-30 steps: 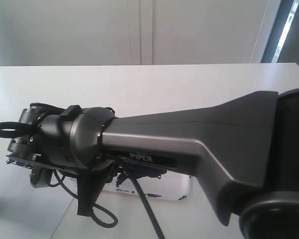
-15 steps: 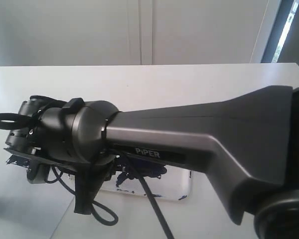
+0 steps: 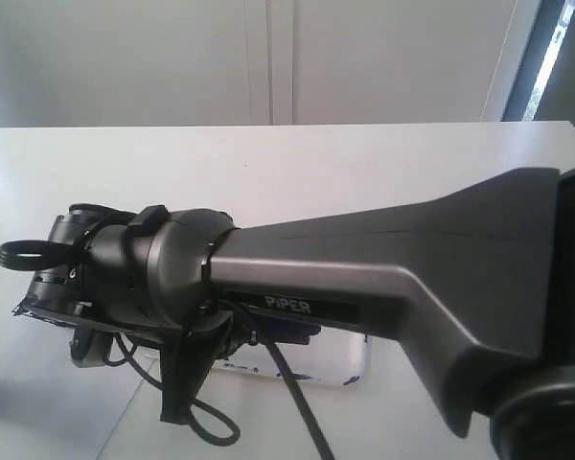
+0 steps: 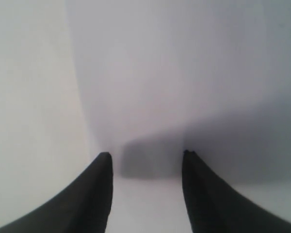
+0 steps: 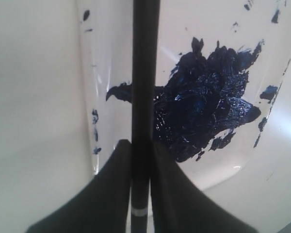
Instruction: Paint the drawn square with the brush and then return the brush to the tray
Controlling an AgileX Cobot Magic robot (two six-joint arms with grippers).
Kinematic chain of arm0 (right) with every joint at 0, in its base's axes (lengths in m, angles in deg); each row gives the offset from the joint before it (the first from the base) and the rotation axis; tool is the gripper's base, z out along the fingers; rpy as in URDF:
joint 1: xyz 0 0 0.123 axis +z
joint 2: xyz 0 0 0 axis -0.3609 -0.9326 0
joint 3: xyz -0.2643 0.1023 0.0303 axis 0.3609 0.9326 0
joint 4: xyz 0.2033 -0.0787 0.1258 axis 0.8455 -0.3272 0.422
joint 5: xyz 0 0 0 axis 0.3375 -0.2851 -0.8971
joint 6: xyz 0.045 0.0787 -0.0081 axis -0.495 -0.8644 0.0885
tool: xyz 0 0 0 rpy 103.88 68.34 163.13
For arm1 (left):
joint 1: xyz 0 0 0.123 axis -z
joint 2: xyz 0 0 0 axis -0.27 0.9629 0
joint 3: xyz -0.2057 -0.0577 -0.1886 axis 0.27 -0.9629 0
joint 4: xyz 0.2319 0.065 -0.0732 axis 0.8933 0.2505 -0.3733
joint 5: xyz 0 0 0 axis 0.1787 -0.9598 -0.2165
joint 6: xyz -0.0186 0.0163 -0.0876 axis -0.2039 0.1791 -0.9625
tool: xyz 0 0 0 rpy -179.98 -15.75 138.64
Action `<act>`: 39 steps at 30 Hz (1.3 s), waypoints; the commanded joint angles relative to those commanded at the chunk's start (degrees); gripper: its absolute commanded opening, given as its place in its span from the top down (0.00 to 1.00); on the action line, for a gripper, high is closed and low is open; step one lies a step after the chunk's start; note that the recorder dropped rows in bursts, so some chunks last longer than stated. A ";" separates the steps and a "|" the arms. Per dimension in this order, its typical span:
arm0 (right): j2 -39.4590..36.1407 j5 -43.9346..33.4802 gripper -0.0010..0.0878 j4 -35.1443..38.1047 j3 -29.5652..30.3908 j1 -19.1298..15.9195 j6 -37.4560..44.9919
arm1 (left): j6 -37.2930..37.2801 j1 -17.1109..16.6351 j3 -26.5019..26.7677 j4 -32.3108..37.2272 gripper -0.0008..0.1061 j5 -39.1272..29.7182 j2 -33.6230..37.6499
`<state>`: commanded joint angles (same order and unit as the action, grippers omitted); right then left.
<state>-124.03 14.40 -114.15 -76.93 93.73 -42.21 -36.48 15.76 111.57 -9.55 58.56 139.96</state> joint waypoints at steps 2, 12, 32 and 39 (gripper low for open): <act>0.49 0.00 0.99 -3.55 0.00 0.00 -2.18 | 0.00 0.00 0.00 0.00 0.52 -0.12 0.00; 6.93 0.00 0.99 -9.69 0.00 -0.13 -4.58 | 0.00 0.00 0.00 0.00 0.52 -0.11 -0.24; 30.20 0.00 0.99 13.33 16.18 -13.91 -4.19 | -3.71 0.00 0.00 -3.94 0.52 -3.51 -20.13; 35.62 0.00 0.99 13.26 29.28 -13.91 -5.70 | -3.71 0.00 0.00 -8.54 0.64 -5.09 -29.12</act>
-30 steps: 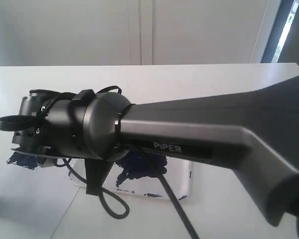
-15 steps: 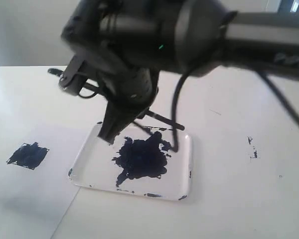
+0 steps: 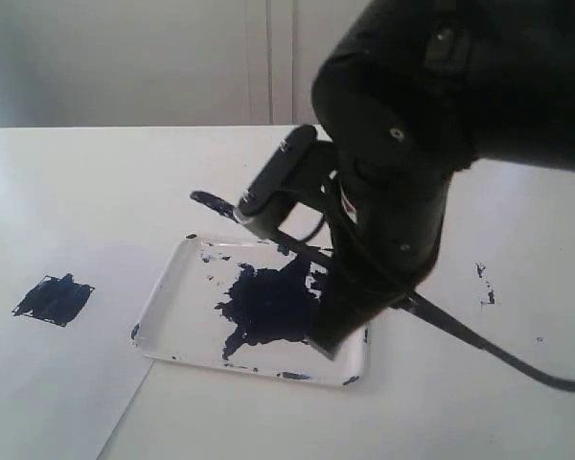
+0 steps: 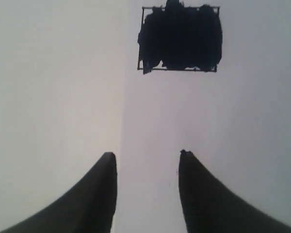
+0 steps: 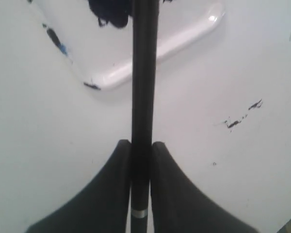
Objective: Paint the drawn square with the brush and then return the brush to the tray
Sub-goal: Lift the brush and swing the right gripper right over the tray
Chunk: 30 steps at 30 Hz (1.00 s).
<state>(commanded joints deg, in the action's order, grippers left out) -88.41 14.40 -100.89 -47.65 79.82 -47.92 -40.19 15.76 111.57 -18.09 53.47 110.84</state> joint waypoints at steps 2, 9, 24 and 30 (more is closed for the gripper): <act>0.43 0.00 0.99 -0.35 2.92 0.00 0.00 | 0.22 0.00 0.00 -2.13 0.68 -1.01 -2.21; 0.57 0.00 0.99 -5.08 12.84 0.00 3.10 | 2.47 0.00 0.00 -5.79 0.80 -4.71 -8.19; -0.22 19.71 0.99 -23.16 18.76 0.00 3.21 | 4.40 0.00 -0.35 -8.90 0.88 -7.35 -14.33; -3.03 16.27 0.99 -25.58 18.76 -0.81 3.21 | 6.59 0.00 -4.11 -10.70 0.88 -4.60 -14.33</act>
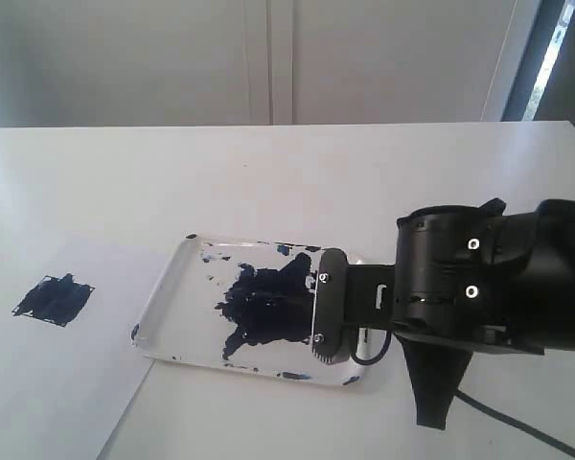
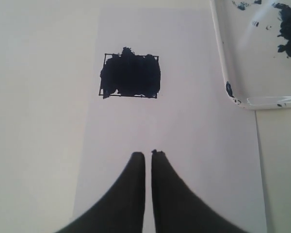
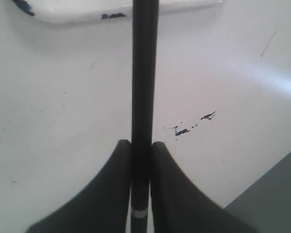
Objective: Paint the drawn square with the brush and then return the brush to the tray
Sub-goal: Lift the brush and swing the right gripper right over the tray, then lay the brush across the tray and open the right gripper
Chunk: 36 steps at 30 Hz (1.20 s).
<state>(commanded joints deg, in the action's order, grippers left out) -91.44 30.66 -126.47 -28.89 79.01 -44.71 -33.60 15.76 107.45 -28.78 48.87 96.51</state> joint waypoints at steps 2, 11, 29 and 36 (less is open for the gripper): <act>-0.91 -0.91 0.99 -0.67 0.00 -0.28 0.00 | 0.82 0.00 -0.93 -0.70 0.88 0.73 0.00; -1.75 -1.68 0.99 -2.31 0.00 -0.93 -0.10 | 1.57 0.00 -1.54 -1.05 0.88 2.20 0.00; -1.60 -2.17 0.56 -6.78 0.00 -0.93 -10.48 | 1.67 0.00 -1.54 -1.05 0.88 1.78 0.00; 11.42 12.87 0.56 -9.27 -0.11 -0.93 -43.17 | 1.67 0.00 -1.54 -4.44 0.99 2.56 -5.86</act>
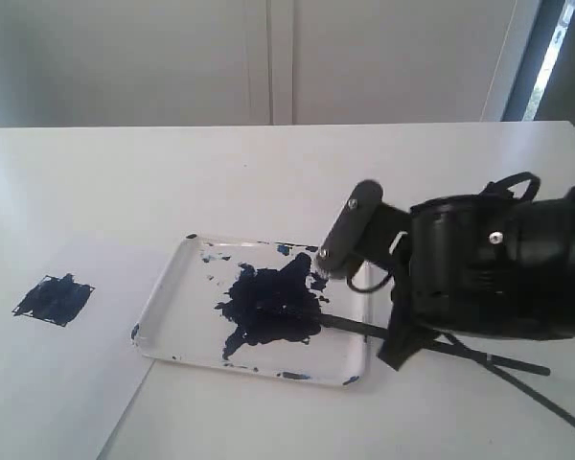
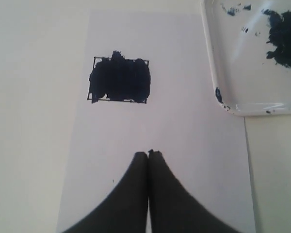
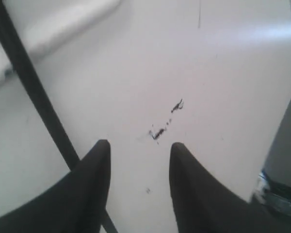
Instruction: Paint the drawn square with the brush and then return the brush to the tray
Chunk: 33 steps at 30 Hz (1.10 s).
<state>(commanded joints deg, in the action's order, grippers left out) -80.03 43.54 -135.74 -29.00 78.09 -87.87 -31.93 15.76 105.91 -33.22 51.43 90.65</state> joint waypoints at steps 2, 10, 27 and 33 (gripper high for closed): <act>5.20 5.44 0.60 -0.91 0.00 0.00 -5.40 | 0.00 0.00 0.00 -1.26 0.99 0.00 -3.67; 20.03 8.49 0.99 -3.77 0.99 0.00 -9.61 | 0.00 0.00 0.00 -3.58 0.99 -1.19 -12.16; 56.54 15.16 0.99 -21.38 23.27 0.00 -18.76 | -4.64 0.00 -12.59 3.00 0.99 9.21 -29.69; 56.54 11.55 0.99 -21.16 23.96 0.00 -18.76 | -4.43 0.00 -13.31 3.90 0.99 7.85 -29.33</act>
<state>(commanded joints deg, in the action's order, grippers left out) -23.48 55.09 -156.90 -5.04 78.09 -106.63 -36.36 15.76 92.60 -29.32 59.28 61.32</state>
